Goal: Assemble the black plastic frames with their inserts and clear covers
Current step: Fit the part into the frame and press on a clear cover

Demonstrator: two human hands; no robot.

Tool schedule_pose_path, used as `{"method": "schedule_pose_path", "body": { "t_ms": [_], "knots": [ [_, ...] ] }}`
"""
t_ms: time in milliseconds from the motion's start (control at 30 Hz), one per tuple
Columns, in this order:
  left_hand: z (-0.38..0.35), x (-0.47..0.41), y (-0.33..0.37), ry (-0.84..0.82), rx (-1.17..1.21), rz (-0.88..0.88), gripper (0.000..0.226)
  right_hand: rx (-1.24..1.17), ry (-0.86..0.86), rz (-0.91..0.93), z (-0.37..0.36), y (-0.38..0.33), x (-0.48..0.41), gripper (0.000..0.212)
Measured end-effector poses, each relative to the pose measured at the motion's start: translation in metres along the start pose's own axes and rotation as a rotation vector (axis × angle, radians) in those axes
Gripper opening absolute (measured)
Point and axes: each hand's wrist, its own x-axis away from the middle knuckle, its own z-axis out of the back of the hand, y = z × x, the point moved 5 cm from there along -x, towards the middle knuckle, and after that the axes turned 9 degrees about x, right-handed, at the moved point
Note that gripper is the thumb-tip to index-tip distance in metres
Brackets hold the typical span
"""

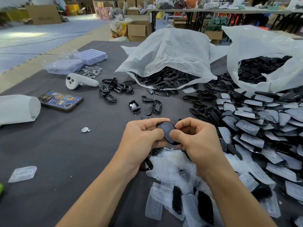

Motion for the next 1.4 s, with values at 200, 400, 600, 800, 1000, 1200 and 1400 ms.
{"method": "schedule_pose_path", "body": {
  "t_ms": [200, 400, 600, 800, 1000, 1200, 1400],
  "knots": [
    [0.002, -0.002, 0.000, -0.041, -0.158, 0.031, 0.030, 0.041, 0.019, 0.021, 0.003, -0.001, -0.001, 0.027],
    [0.007, -0.004, -0.001, -0.018, -0.288, -0.003, 0.027, 0.062, 0.011, 0.041, 0.004, -0.001, -0.001, 0.029],
    [0.007, -0.005, -0.002, 0.065, -0.251, -0.025, 0.034, -0.005, -0.011, 0.018, 0.002, -0.001, -0.001, 0.027],
    [0.006, -0.004, -0.006, 0.066, -0.253, -0.060, 0.023, -0.070, -0.016, 0.013, -0.002, -0.002, 0.002, 0.029],
    [0.014, -0.008, -0.001, 0.123, -0.342, -0.129, 0.018, -0.091, -0.071, 0.020, -0.004, -0.002, 0.000, 0.026],
    [0.018, -0.007, 0.000, 0.200, -0.437, -0.186, 0.021, -0.143, -0.107, 0.000, -0.006, -0.002, 0.000, 0.039],
    [0.009, -0.002, 0.004, 0.104, -0.525, -0.256, 0.016, -0.068, -0.058, 0.039, -0.007, 0.000, 0.000, 0.038]
  ]
}}
